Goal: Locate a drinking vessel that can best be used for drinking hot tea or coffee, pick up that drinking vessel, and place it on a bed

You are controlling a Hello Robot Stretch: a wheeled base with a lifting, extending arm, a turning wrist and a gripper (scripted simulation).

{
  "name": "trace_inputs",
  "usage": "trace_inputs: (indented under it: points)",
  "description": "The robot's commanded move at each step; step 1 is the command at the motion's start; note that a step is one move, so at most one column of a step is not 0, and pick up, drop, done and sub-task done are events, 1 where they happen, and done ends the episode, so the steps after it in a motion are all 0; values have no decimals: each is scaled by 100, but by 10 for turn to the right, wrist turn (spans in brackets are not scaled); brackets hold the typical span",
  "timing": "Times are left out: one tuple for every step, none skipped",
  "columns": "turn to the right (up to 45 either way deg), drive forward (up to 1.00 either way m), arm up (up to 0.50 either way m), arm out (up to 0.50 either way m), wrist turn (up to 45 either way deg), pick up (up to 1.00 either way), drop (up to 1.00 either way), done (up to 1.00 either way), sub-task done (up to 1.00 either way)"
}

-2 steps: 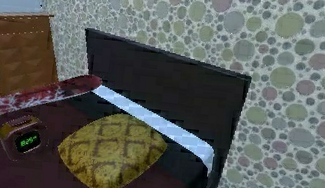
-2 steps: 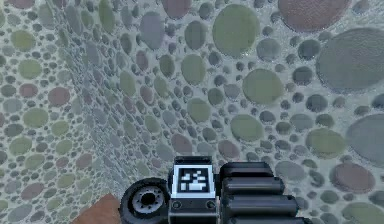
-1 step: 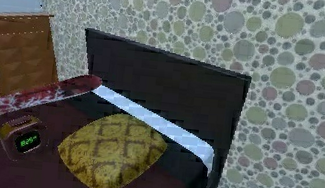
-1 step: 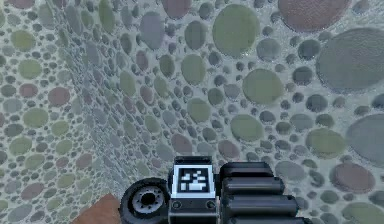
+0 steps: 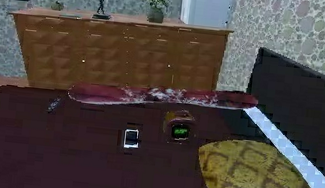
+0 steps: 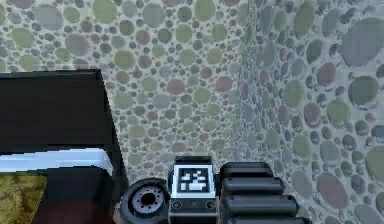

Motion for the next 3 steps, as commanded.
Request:
trace_inputs:
  points:
    - [-450, 0, 0, 0, 0, 0, 0, 0, 0]
    - [-450, 0, 0, 0, 0, 0, 0, 0, 0]
    - [-150, 0, 0, 0, 0, 0, 0, 0, 0]
